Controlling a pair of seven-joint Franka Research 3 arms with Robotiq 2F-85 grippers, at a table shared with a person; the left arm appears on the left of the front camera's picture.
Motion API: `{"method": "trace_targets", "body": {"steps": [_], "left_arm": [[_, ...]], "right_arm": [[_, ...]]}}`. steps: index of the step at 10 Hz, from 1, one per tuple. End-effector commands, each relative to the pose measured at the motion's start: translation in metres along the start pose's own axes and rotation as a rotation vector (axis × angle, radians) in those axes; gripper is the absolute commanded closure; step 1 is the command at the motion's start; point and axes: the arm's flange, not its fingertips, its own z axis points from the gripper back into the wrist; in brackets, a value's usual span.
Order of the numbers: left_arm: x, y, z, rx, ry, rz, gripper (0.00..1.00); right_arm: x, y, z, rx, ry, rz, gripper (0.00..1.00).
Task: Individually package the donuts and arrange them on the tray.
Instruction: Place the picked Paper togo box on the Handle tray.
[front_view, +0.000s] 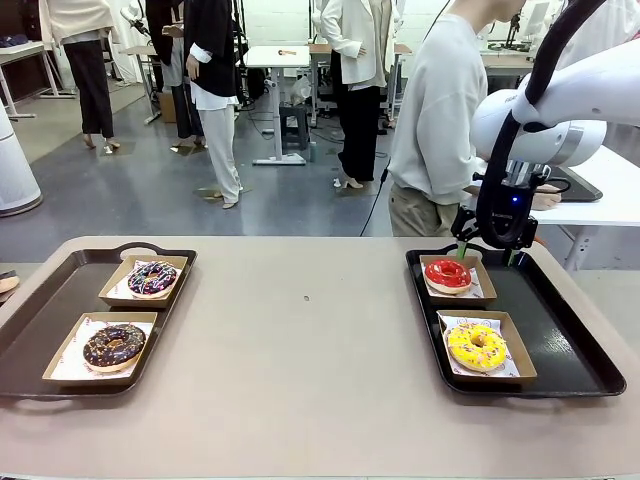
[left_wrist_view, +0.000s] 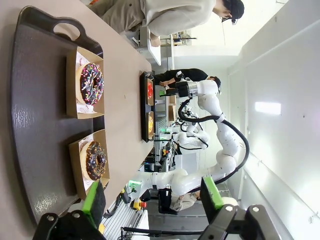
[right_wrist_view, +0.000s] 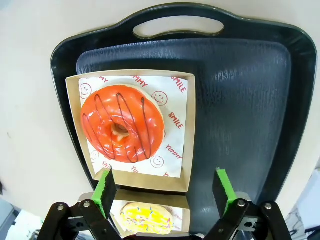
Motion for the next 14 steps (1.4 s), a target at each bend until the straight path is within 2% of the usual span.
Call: {"method": "trace_targets", "body": {"steps": [1, 10, 11, 12, 13, 14], "left_arm": [[-0.001, -0.002, 0.0, -0.002, -0.004, -0.002, 0.0], [-0.001, -0.002, 0.0, -0.002, -0.004, -0.002, 0.0], [-0.001, -0.002, 0.0, -0.002, -0.004, -0.002, 0.0], [-0.001, -0.002, 0.0, -0.002, -0.004, -0.002, 0.0], [-0.001, -0.002, 0.0, -0.002, -0.004, -0.002, 0.0], [-0.001, -0.002, 0.0, -0.002, -0.004, -0.002, 0.0]], "right_arm": [[0.001, 0.0, -0.001, 0.0, 0.001, 0.0, 0.0], [0.0, 0.0, 0.0, 0.0, 0.0, 0.0, 0.0], [-0.054, -0.009, 0.023, 0.275, -0.029, 0.149, 0.0], [-0.081, -0.029, 0.047, 0.536, -0.058, 0.233, 0.0], [-0.098, -0.051, 0.063, 0.613, -0.121, 0.222, 0.0], [-0.113, -0.071, 0.074, 0.695, -0.138, 0.205, 0.0]]}}
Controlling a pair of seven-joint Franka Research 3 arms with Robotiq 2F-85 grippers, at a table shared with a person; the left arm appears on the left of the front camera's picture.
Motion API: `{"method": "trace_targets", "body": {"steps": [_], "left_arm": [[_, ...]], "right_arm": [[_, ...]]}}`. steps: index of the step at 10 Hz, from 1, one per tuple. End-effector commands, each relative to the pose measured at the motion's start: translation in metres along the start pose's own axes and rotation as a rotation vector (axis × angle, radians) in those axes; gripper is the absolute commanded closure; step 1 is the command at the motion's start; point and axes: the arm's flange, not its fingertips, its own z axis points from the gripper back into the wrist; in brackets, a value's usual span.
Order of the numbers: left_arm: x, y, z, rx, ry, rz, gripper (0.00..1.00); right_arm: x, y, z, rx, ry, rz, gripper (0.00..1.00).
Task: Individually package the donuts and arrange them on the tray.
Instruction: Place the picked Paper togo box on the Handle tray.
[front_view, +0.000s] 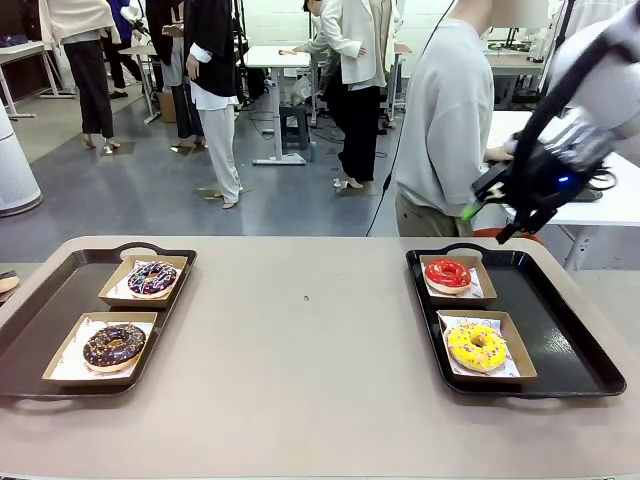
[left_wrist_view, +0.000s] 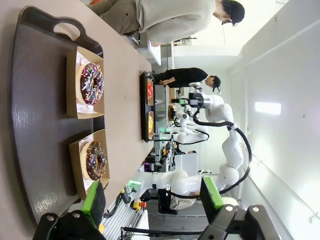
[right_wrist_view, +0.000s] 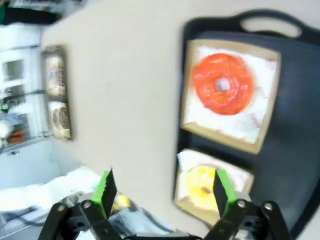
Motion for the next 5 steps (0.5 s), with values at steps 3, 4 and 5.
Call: {"method": "trace_targets", "body": {"steps": [3, 4, 5], "left_arm": [[-0.001, -0.002, 0.0, -0.002, -0.004, -0.003, 0.0], [-0.001, -0.002, 0.0, -0.002, -0.004, -0.003, 0.0], [-0.001, -0.002, 0.0, -0.002, -0.004, -0.003, 0.0]], "right_arm": [[-0.075, -0.091, 0.074, 0.477, -0.076, -0.096, 0.0], [-0.083, -0.122, 0.084, 0.564, -0.11, -0.137, 0.0], [-0.085, -0.153, 0.088, 0.619, -0.125, -0.178, 0.0]]}}
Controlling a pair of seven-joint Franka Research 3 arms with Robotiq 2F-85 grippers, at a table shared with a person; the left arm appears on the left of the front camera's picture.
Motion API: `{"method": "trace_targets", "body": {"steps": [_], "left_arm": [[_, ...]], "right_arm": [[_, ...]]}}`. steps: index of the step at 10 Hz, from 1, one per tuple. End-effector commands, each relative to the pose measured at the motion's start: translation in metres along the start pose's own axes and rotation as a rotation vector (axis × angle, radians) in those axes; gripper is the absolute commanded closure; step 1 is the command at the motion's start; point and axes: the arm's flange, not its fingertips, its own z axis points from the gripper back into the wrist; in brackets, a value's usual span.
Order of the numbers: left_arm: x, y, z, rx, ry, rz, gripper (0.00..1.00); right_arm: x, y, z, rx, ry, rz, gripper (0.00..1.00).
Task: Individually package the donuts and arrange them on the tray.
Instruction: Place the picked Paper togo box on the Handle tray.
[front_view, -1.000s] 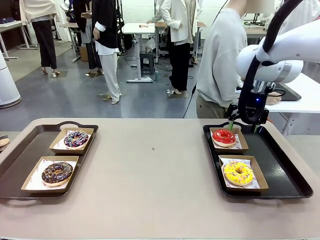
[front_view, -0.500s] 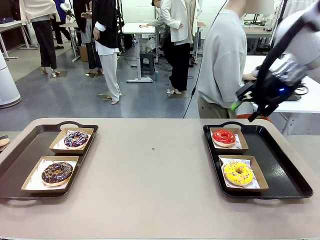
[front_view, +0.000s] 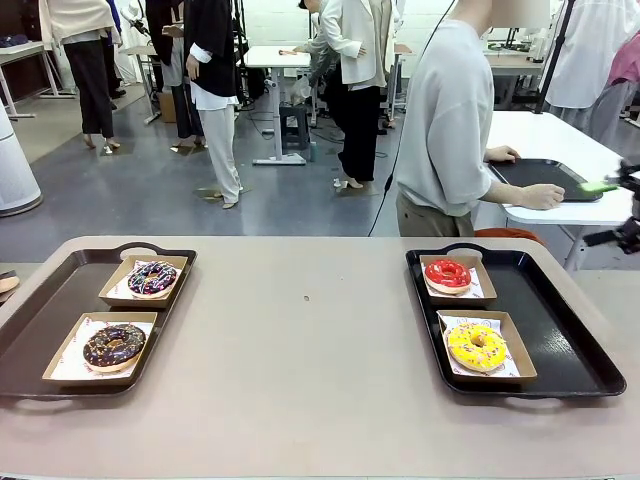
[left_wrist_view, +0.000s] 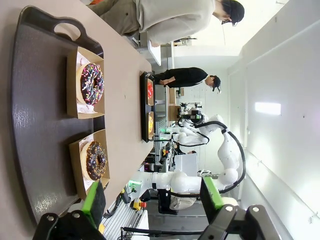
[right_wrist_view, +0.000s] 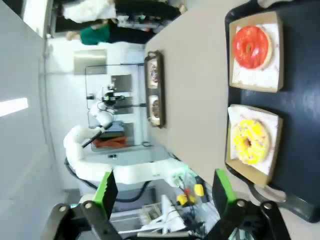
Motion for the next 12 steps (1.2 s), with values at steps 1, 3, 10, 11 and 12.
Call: {"method": "trace_targets", "body": {"steps": [1, 3, 10, 11, 12], "left_arm": [[-0.001, -0.002, 0.0, -0.002, -0.004, -0.004, 0.0], [-0.001, -0.002, 0.0, -0.002, -0.004, -0.004, 0.0], [-0.001, -0.002, 0.0, -0.002, -0.004, -0.004, 0.0], [-0.001, -0.002, 0.0, -0.002, -0.004, -0.004, 0.0], [-0.001, -0.002, 0.0, -0.002, -0.004, -0.004, 0.0]], "right_arm": [[0.031, -0.045, 0.019, 0.14, -0.036, -0.048, 0.0], [0.039, -0.076, 0.029, 0.154, -0.024, -0.054, 0.0], [0.041, -0.098, 0.024, 0.135, -0.02, -0.084, 0.0], [0.041, -0.098, 0.024, 0.135, -0.02, -0.084, 0.0], [0.041, -0.098, 0.024, 0.135, -0.02, -0.084, 0.0]]}}
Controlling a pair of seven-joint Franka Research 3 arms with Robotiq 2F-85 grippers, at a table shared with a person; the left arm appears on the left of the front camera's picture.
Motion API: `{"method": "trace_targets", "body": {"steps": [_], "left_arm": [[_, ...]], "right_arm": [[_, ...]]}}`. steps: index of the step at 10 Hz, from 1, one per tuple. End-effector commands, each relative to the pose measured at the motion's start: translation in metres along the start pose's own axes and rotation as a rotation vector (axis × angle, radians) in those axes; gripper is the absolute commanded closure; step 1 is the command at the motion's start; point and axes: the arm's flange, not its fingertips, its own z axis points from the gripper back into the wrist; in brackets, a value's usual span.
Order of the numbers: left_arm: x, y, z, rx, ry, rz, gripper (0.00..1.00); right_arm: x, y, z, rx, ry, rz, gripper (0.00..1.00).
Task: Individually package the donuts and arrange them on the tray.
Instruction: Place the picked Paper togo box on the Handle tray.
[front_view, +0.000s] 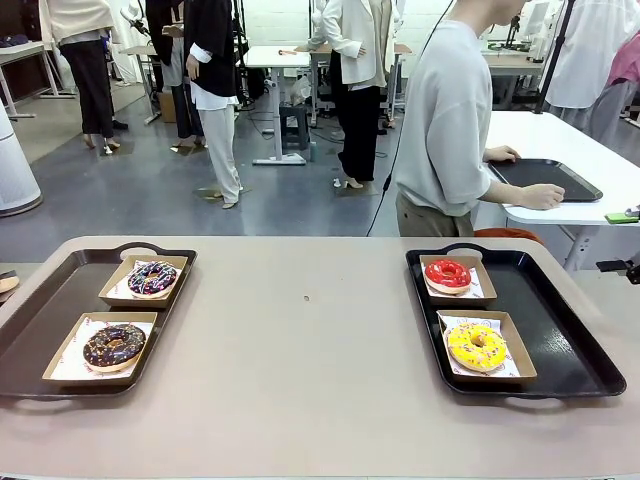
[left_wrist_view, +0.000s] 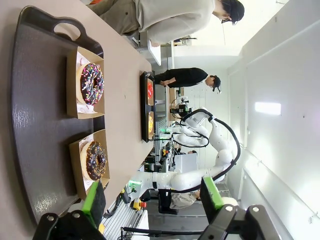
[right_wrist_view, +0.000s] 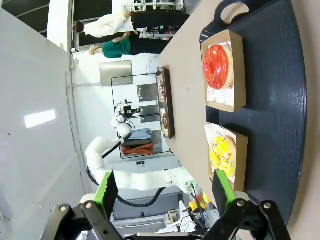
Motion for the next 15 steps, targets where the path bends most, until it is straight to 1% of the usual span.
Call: {"method": "trace_targets", "body": {"steps": [1, 15], "left_arm": [[-0.0014, -0.0023, 0.0003, -0.002, -0.004, -0.003, 0.0], [-0.0014, -0.0023, 0.0003, -0.002, -0.004, -0.003, 0.0]], "right_arm": [[-0.0056, 0.0028, -0.0038, 0.006, 0.0, -0.006, 0.0], [-0.0056, 0.0028, -0.0038, 0.006, 0.0, -0.006, 0.0]]}}
